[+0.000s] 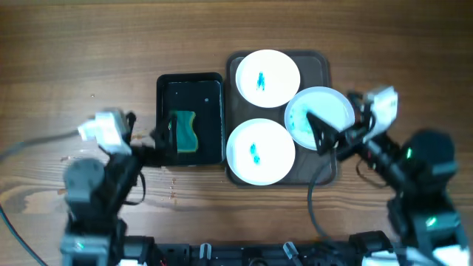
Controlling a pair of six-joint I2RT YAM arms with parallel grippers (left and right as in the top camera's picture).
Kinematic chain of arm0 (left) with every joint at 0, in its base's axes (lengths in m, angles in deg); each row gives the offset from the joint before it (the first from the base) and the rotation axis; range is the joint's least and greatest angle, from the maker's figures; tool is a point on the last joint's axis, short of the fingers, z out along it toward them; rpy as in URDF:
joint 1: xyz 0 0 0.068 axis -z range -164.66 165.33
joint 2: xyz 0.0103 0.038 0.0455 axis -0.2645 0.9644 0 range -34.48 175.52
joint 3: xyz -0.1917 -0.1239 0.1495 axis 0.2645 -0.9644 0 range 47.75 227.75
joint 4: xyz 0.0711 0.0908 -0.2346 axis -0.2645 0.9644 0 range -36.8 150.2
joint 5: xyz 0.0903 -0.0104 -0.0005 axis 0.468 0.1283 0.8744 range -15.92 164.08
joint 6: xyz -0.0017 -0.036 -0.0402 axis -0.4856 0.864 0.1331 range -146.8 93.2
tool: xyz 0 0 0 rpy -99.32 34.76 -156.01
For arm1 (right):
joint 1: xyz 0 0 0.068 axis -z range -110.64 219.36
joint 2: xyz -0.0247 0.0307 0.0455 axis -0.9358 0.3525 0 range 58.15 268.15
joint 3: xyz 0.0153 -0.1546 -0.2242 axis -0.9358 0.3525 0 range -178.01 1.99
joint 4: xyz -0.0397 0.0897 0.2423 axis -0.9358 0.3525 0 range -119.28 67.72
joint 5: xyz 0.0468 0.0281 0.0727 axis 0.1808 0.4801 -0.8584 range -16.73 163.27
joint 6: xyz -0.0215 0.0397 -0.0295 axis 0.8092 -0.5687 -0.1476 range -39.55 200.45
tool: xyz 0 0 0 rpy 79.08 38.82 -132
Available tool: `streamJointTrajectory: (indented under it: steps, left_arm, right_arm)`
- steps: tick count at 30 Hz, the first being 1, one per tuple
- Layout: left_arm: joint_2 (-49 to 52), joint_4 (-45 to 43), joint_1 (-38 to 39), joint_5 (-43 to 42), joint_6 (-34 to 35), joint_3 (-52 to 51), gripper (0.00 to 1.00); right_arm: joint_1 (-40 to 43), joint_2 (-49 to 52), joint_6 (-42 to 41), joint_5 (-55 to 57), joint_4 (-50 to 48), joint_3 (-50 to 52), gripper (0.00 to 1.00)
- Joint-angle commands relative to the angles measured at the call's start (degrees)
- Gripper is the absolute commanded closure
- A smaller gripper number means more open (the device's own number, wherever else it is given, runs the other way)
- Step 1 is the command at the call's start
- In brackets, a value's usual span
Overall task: Clean dirty plates on tray and stack at the side
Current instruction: 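Reach left gripper to the sponge and right gripper to right plate rim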
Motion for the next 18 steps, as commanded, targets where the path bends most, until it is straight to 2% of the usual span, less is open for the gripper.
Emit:
streamJointTrajectory:
  steps: [1, 4, 6, 7, 9, 11, 12, 14, 15, 18]
  left_arm:
    - [16.5, 15.0, -0.4, -4.4, 0.3, 19.8, 0.00]
    - [26.7, 24.6, -0.4, -5.4, 1.0, 29.2, 0.00]
    - [30.5, 26.8, -0.3, -13.0, 2.3, 29.2, 0.00]
    - [33.2, 29.5, 1.0, -12.1, 1.6, 29.2, 0.00]
    - [39.8, 35.7, 5.1, -3.6, 2.0, 29.1, 0.03]
    - [46.1, 38.2, 8.9, 2.9, 5.2, 29.1, 0.11]
    - [51.5, 38.4, 11.4, 7.1, 9.3, 29.1, 0.18]
    - [59.1, 37.6, 13.2, 9.2, 15.0, 29.1, 0.29]
    - [63.0, 37.5, 13.5, 9.3, 16.9, 29.1, 0.34]
    - [74.3, 33.7, 12.5, 10.7, 18.5, 29.1, 0.39]
  right_arm:
    - [-0.2, 9.8, 2.0, -3.2, 8.2, -12.8, 0.00]
    - [-0.2, 14.4, 0.4, -12.0, 11.0, -15.7, 0.00]
    - [-0.2, 15.9, -0.2, -11.6, 13.3, -15.6, 0.00]
    - [-0.2, 17.0, -5.0, -6.7, 16.5, -15.6, 0.00]
    - [-0.3, 18.5, -8.1, -0.3, 21.6, -15.6, 0.00]
    - [-0.3, 19.9, -8.4, 0.0, 24.3, -15.6, 0.15]
    - [-0.3, 20.8, -8.3, 0.0, 25.3, -15.6, 0.26]
    - [-0.3, 22.0, -8.5, 0.0, 26.6, -15.6, 0.42]
    - [-0.3, 22.5, -9.1, 0.0, 27.3, -15.6, 0.46]
    - [-0.3, 23.8, -10.3, 0.0, 29.5, -15.6, 0.49]
